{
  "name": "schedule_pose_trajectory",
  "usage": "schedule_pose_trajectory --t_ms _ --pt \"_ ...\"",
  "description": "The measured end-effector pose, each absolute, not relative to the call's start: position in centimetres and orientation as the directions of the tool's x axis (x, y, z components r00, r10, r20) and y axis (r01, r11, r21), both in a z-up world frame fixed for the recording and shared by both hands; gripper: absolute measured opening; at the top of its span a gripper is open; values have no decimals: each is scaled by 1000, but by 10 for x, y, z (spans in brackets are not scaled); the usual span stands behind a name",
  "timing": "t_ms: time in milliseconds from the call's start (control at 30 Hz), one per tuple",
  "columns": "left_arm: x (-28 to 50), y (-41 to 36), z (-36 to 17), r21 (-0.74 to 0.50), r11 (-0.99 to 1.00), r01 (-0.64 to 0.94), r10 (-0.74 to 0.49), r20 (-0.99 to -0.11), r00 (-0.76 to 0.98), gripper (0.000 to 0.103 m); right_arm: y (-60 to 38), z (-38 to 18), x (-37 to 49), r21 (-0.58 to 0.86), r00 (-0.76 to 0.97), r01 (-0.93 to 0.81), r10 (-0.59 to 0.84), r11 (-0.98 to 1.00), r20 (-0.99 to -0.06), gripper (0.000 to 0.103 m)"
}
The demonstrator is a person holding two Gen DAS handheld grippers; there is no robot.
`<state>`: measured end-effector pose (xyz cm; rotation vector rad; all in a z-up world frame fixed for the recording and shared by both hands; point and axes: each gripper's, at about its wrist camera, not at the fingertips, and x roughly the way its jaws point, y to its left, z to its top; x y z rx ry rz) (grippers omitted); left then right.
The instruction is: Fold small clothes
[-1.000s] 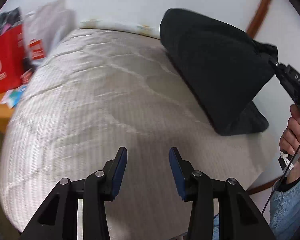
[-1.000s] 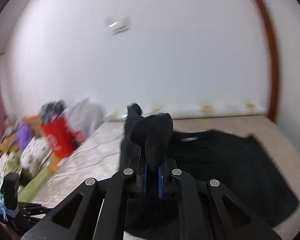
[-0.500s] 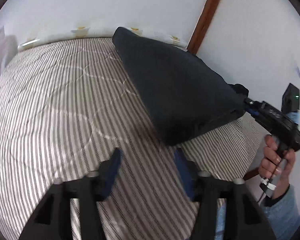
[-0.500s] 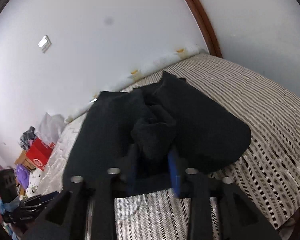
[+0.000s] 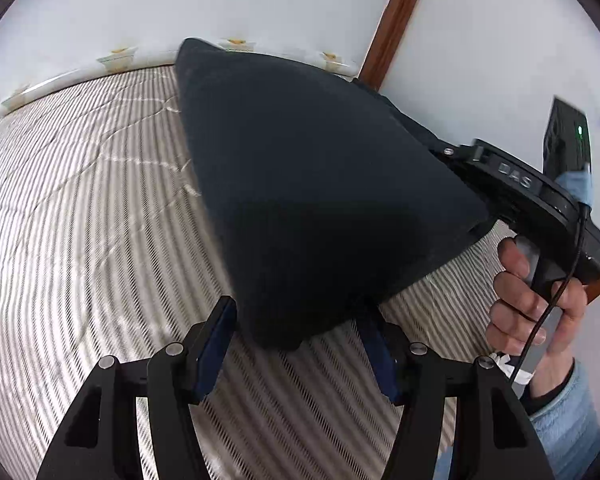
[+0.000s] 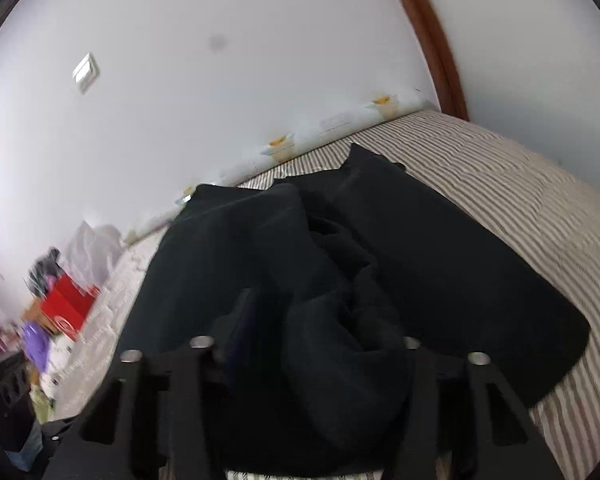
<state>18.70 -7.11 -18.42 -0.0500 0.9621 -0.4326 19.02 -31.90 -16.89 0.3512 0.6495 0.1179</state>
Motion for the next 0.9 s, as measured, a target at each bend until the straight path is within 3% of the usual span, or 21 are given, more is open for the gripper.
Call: schedule_pose_trajectory --t_ms 33,133,200,300,400,500,600,733,900 --pt "189 -75 -185 -206 921 330 -357 -785 507 60 -318 -168 192 343 792 5 206 939 -575 20" --pt "195 -82 -184 -193 928 319 -343 -776 529 60 -330 -156 187 356 826 -41 232 934 -513 14" --pt "196 -83 -185 -190 927 324 -344 -777 527 60 -346 -141 173 363 867 -67 235 929 -439 13" --pt "193 -84 -184 -185 923 338 -348 -775 528 60 -380 -124 144 346 931 9 119 938 -346 13" --pt "186 -89 -180 -176 909 379 -367 -769 523 60 -409 -135 140 345 923 93 49 934 -381 13" --pt "183 -103 -177 -133 908 397 -348 -766 541 60 -428 -168 153 362 860 157 53 919 -508 14" --pt "185 -112 -172 -123 912 392 -341 -758 556 60 -427 -176 149 336 842 169 41 927 -539 20" --pt "193 -117 -169 -150 913 380 -353 -758 549 58 -425 -169 133 303 824 217 -8 928 -566 60" --pt "192 -129 -167 -156 914 375 -357 -748 559 39 -428 -185 138 358 787 246 30 901 -616 66"
